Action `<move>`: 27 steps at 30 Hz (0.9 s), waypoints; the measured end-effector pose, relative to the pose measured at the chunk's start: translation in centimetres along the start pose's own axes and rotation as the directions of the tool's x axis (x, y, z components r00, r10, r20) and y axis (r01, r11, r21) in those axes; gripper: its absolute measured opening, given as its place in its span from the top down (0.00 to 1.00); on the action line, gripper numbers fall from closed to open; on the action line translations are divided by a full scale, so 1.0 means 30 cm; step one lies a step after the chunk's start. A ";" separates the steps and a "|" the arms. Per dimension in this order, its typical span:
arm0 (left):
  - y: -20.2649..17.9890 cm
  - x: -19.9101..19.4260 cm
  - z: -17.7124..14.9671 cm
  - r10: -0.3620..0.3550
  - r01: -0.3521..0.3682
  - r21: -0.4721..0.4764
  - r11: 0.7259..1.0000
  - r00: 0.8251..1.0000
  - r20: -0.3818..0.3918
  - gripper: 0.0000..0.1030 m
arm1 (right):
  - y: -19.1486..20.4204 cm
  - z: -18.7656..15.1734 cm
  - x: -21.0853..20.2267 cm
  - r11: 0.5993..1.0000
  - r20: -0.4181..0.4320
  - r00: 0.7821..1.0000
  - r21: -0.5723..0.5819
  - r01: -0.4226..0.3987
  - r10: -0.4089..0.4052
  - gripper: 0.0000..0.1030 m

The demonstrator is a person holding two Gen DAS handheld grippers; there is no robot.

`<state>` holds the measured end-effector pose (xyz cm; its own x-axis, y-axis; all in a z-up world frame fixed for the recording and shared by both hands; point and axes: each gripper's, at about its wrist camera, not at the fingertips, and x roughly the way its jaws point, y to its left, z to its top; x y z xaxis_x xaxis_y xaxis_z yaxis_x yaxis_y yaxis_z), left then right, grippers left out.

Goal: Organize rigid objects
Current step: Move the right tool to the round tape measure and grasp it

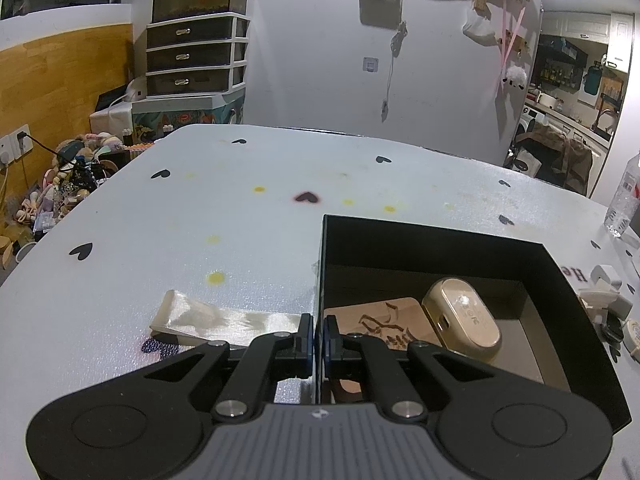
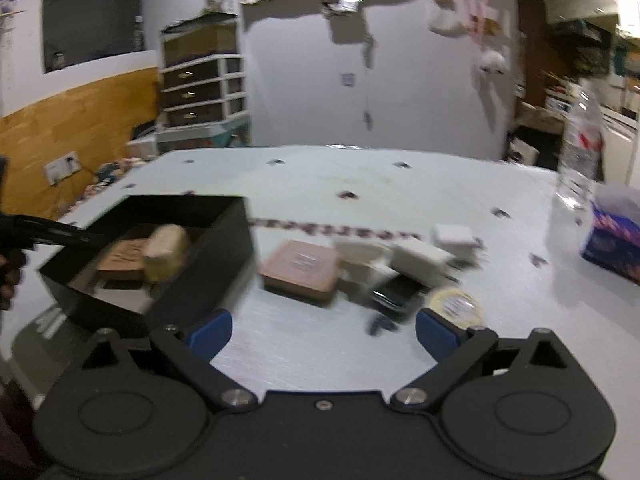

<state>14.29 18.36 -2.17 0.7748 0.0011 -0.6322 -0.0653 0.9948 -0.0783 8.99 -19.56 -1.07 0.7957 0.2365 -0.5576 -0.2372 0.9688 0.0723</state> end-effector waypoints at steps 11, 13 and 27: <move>-0.007 0.003 0.005 0.001 -0.001 0.000 1.000 1.000 -0.001 0.96 | -0.172 -0.034 0.084 0.990 0.004 0.992 0.051 0.129 -0.129 0.18; -0.008 0.004 0.006 0.001 -0.001 0.000 1.000 1.000 -0.001 0.96 | -0.191 -0.032 0.109 0.989 -0.004 0.990 0.052 0.140 -0.140 0.21; -0.010 0.003 0.005 0.003 -0.003 0.004 1.000 1.000 -0.002 0.96 | -0.234 -0.031 0.237 0.982 -0.042 0.981 0.023 0.190 -0.189 0.42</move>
<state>14.48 18.09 -2.08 0.7732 0.0042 -0.6342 -0.0653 0.9952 -0.0730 15.79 -24.76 -6.32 0.8023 0.0460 -0.5952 -0.0687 0.9975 -0.0155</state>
